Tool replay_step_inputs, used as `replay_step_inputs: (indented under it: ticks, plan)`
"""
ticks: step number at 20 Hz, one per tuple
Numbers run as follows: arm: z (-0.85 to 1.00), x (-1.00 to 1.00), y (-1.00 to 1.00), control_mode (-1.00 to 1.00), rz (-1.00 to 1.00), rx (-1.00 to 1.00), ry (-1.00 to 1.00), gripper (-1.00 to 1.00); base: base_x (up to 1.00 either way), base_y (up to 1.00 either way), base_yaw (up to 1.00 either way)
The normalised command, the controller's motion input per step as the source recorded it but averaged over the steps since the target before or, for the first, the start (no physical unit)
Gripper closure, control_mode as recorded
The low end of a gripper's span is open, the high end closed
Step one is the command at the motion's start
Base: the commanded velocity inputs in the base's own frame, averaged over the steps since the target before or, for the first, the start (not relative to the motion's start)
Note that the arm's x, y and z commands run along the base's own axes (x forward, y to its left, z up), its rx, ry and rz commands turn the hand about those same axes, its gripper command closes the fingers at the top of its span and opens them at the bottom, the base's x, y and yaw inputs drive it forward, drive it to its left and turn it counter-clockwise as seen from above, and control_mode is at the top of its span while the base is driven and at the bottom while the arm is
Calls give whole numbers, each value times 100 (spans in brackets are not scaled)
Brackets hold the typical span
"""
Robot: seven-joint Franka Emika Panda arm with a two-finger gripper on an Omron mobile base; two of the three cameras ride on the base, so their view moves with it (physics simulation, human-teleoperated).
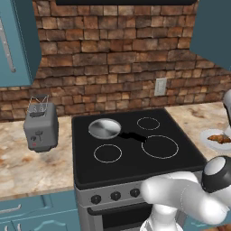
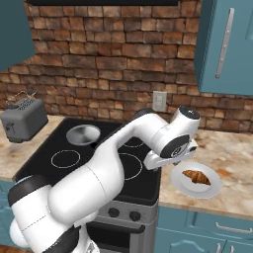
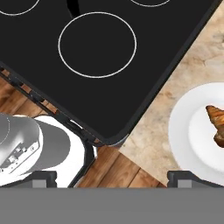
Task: Pick the croissant and place it on the pan. Then turn on the stove to warm the croissant.
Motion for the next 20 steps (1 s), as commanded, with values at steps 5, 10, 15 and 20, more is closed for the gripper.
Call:
replay_step_inputs:
  ticks: [5,10,15,20]
  plan:
    - [-9,0,-30,-100,0,0,0,-100,0,0,0]
    - [-9,0,-27,-100,0,0,0,-100,0,0,0]
    - [-9,0,-20,-100,2,0,0,-100,0,0,0]
    - [-11,3,-13,-100,6,0,0,-100,0,0,0]
